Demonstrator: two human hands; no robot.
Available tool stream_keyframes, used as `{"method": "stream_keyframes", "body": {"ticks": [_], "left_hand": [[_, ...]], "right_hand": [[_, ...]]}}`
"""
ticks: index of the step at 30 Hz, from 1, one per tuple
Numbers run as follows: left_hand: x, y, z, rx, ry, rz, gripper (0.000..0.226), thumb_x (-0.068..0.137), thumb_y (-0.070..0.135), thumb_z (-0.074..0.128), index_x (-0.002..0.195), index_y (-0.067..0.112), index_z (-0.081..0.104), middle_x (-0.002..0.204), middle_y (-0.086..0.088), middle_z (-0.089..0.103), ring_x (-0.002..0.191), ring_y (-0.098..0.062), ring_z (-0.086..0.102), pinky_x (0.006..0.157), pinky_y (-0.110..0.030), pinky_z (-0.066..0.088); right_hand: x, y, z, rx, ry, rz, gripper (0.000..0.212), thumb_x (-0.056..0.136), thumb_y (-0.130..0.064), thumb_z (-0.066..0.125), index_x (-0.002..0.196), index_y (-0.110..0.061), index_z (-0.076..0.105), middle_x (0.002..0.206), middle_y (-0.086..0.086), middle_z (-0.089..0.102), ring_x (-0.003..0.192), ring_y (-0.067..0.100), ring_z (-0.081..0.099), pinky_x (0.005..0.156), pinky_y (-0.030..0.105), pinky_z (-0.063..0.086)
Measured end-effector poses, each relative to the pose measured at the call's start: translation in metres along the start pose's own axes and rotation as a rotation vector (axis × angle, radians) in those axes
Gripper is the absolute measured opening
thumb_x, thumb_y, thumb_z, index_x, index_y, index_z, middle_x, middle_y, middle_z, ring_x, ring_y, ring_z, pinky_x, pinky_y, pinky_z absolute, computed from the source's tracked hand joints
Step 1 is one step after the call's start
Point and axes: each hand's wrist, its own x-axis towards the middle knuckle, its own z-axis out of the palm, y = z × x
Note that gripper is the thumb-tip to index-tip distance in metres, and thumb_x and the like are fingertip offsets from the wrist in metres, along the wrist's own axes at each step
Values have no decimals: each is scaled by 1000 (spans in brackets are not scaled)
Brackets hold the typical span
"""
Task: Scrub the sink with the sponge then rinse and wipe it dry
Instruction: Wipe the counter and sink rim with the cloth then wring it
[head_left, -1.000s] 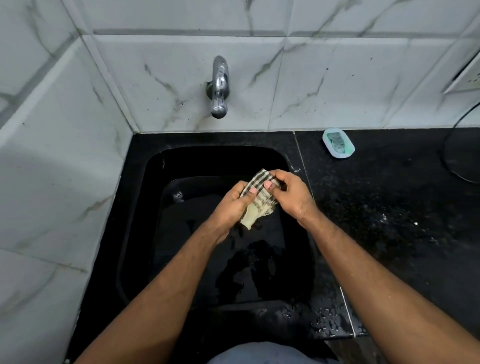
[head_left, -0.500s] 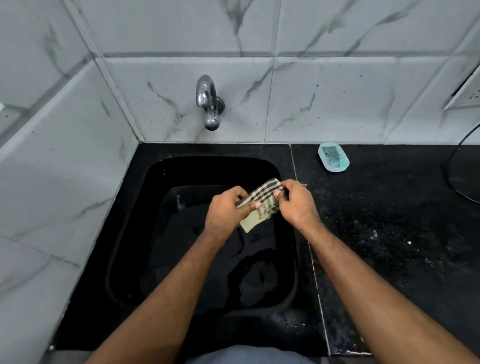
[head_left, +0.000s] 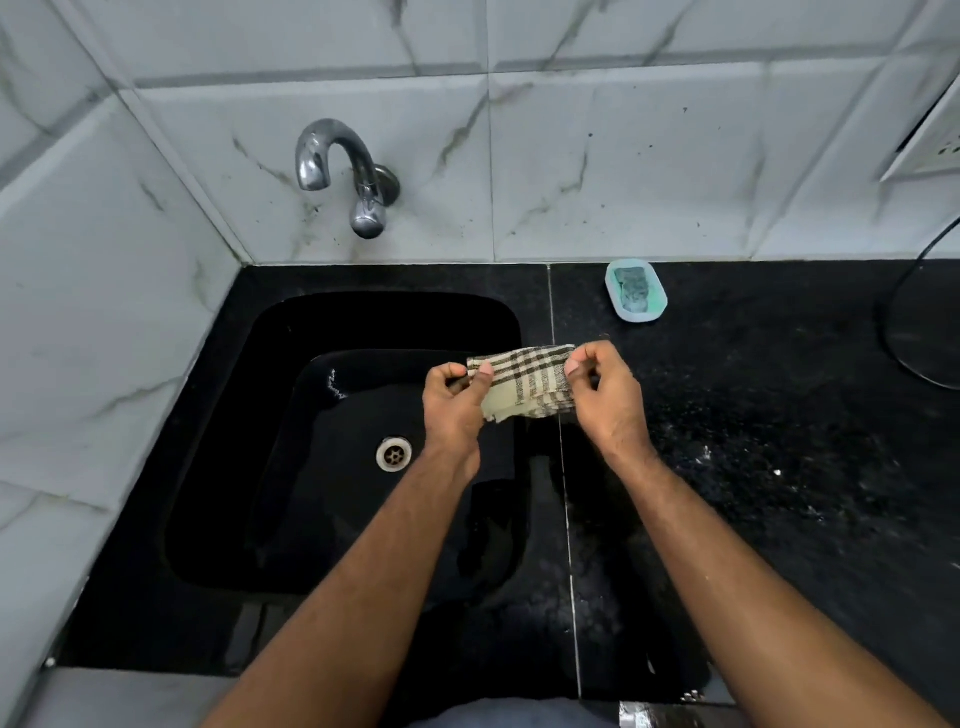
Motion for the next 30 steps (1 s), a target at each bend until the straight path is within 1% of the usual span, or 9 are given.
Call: {"method": "stream_keyframes", "body": {"ticks": [3,6,8,12,18,20,25,27,30], "left_hand": [[0,-3,6,-16,-151,0,16,91,5,70,95,12,57,94,-9,70,91,-22,68,84,-37,57],[6,-11,7,164,-159,121,16,88,3,73,99,10,64,104,-14,73,95,-25,70,90,-36,57],[12,-15,8,298,-124,185,23,86,3,72,104,15,64,106,-12,73,95,-26,72,88,-38,59],[23,-18,11,446,-117,219,39,86,-3,68,113,23,58,115,-1,68,96,-20,72,86,-37,60],[57,-8,27,456,-139,208,35,87,-7,65,113,16,59,111,1,69,89,-14,71,82,-33,60],[77,4,45,480,-136,246,35,87,-7,65,112,17,61,109,3,69,92,-14,70,86,-34,60],[137,30,93,608,-112,407,39,81,1,67,101,34,61,110,5,68,103,-15,66,96,-38,54],[160,29,102,744,-74,408,32,82,6,69,107,26,64,116,1,66,108,-15,64,102,-34,51],[169,14,110,1022,-112,388,34,86,8,69,119,13,66,129,-7,60,121,-21,57,108,-21,39]], "right_hand": [[10,14,-7,50,-49,32,14,94,-27,60,107,-30,65,97,-14,68,85,1,64,83,27,54],[15,23,-5,63,-99,-1,21,89,-33,64,109,-40,65,112,-13,58,96,10,66,87,38,58],[16,26,-1,32,-111,-23,24,90,-24,66,108,-40,67,113,-10,55,96,11,65,89,37,57],[23,28,3,-31,-104,-9,24,90,-9,67,110,-21,73,111,-5,59,97,7,64,97,24,51],[53,32,14,-17,-37,23,22,90,-7,67,108,-17,74,107,-5,61,94,6,65,87,4,45],[76,29,16,-29,-1,11,22,90,-7,66,108,-17,74,109,-3,61,96,7,64,90,8,45],[143,18,24,-58,81,-37,25,90,-6,63,111,-16,72,112,0,60,98,9,61,96,16,44],[164,27,32,-138,25,-1,24,89,-8,64,110,-17,72,113,4,59,100,14,61,98,19,44],[172,48,42,-272,-55,69,25,88,-11,65,112,-17,72,115,7,56,107,20,58,102,27,44]]}}
